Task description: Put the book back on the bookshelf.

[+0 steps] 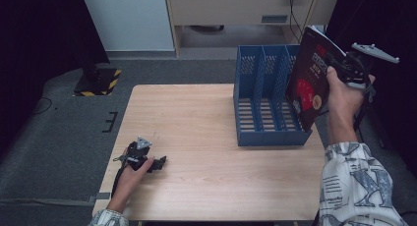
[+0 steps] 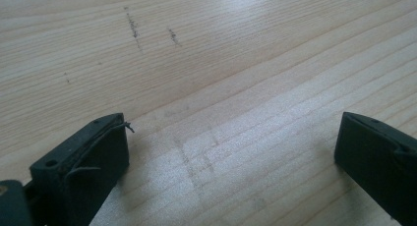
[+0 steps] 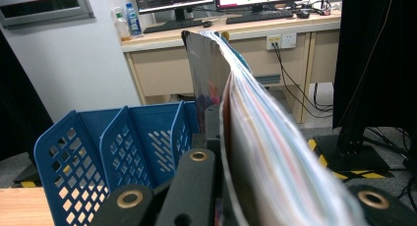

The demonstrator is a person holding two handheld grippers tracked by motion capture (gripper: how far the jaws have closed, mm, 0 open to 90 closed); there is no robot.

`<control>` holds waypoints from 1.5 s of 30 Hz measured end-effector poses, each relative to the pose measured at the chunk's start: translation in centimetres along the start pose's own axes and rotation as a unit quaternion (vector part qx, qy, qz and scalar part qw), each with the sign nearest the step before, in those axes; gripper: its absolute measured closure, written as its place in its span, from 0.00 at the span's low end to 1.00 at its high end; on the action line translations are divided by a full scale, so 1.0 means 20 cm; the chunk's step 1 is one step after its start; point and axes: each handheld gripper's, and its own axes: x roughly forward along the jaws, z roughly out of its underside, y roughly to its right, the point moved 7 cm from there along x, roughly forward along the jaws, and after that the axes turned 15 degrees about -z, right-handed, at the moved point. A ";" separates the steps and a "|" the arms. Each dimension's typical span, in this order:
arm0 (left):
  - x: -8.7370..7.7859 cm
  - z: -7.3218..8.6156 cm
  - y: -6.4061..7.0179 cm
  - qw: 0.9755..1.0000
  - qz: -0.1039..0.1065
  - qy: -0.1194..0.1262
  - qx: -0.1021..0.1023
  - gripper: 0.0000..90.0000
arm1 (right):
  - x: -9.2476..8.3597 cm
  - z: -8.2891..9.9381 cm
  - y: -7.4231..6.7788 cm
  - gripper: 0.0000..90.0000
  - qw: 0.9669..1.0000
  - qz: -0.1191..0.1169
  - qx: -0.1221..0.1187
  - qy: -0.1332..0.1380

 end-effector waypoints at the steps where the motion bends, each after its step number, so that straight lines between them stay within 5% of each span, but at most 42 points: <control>1: 0.00 0.00 0.00 1.000 0.000 0.000 -0.001 0.00 | 0.00 0.00 0.00 0.97 1.000 0.001 0.000 0.000; 19: 0.00 0.00 0.00 1.000 0.000 0.001 -0.001 0.00 | 0.11 0.03 -0.04 0.97 1.000 -0.005 -0.009 0.000; 45: 0.00 0.00 0.00 1.000 0.001 0.001 0.000 0.00 | 0.15 0.05 -0.03 0.97 1.000 -0.005 -0.014 0.011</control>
